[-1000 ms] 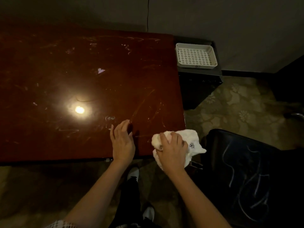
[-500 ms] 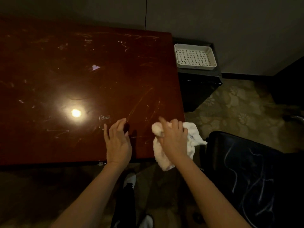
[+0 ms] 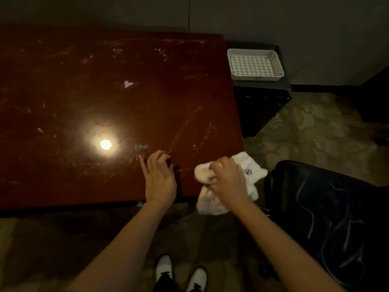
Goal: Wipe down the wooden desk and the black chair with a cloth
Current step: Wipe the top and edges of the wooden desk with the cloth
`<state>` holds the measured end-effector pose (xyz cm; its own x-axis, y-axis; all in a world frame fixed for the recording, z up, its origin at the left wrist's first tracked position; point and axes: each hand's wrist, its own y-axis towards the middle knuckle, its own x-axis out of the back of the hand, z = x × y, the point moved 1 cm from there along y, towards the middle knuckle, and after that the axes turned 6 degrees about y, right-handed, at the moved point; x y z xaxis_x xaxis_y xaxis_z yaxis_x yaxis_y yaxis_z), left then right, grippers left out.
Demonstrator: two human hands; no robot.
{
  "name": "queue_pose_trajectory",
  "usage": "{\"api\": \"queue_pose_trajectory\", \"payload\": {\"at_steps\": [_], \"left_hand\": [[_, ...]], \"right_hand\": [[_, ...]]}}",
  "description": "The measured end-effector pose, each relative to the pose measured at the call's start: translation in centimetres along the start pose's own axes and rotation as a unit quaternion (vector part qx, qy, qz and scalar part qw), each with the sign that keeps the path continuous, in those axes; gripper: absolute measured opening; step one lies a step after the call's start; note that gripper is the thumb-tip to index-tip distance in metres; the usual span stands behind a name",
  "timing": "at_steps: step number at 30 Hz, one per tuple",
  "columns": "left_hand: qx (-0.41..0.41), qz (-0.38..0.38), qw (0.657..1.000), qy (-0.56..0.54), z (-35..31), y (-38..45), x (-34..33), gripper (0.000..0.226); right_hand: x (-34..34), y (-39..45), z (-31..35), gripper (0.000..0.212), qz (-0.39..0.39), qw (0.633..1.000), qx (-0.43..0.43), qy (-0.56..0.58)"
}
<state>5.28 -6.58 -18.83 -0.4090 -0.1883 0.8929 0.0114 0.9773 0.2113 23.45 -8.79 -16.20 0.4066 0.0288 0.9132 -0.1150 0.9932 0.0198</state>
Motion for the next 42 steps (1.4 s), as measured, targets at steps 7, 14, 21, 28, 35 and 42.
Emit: {"api": "queue_pose_trajectory", "payload": {"at_steps": [7,14,21,28,35,42], "left_hand": [[-0.075,0.008,0.997,0.028,-0.3,0.7,-0.2,0.041],[-0.084,0.006,0.996,-0.011,-0.3,0.7,0.4,0.032],[-0.012,-0.047,0.998,-0.029,5.9,0.1,2.6,0.035],[0.026,-0.055,0.997,-0.046,6.9,0.5,3.3,0.046],[0.017,-0.024,0.998,-0.059,6.8,0.7,3.9,0.036],[0.025,-0.003,0.993,-0.113,7.2,0.5,3.6,0.032]], "right_hand": [[0.7,7.1,-2.0,0.038,-0.107,0.982,-0.153,-0.028],[-1.9,-1.0,4.0,0.044,0.005,0.999,0.051,0.004],[0.7,4.4,-1.7,0.035,-0.064,0.992,-0.106,-0.025],[-3.7,2.5,9.7,0.037,-0.061,0.992,-0.109,0.034],[-1.2,0.6,2.9,0.038,0.008,0.999,-0.04,-0.009],[-5.2,1.7,12.3,0.036,-0.057,0.978,-0.202,0.021]]}}
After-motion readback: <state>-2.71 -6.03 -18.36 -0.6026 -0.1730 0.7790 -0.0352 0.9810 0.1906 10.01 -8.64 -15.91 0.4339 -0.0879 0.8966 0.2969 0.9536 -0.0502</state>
